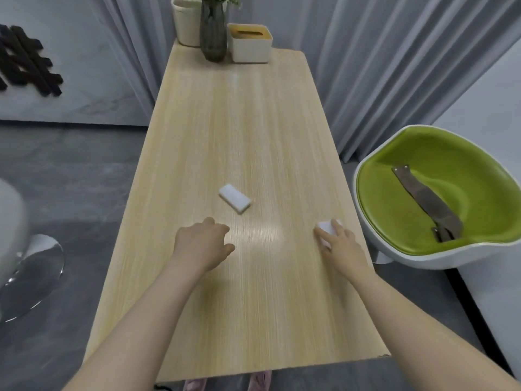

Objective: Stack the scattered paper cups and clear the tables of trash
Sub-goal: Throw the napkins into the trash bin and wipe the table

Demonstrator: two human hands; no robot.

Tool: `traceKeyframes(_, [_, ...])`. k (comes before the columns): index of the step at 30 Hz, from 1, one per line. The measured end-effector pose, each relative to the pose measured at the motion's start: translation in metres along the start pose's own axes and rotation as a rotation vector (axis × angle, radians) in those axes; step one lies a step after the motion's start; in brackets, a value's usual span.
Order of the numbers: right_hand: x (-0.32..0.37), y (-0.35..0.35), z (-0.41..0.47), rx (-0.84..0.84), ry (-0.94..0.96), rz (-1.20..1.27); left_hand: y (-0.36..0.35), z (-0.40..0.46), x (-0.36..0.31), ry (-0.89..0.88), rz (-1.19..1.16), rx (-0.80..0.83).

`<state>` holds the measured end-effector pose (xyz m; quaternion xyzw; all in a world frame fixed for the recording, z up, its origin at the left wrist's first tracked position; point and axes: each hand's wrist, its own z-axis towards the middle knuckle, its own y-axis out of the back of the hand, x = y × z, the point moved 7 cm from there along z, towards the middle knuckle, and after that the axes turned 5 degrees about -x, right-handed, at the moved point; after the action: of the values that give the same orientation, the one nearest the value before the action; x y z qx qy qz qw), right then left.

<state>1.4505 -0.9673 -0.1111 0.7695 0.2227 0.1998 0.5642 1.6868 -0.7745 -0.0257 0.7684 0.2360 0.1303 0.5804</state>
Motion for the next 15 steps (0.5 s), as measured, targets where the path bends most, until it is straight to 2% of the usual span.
traceKeyframes(4, [0.006, 0.001, 0.001, -0.035, -0.002, 0.032, -0.009, 0.053, 0.006, -0.093, 0.027, 0.010])
traceKeyframes(8, [0.022, 0.006, -0.007, -0.072, 0.017, 0.068, -0.022, 0.101, -0.002, -0.274, 0.097, -0.012])
traceKeyframes(11, [0.037, 0.007, -0.022, -0.064, 0.032, 0.091, -0.037, 0.124, -0.009, -0.418, 0.180, -0.020])
traceKeyframes(15, [0.053, 0.010, -0.047, -0.063, 0.016, 0.127, -0.048, 0.136, -0.013, -0.528, 0.149, -0.028])
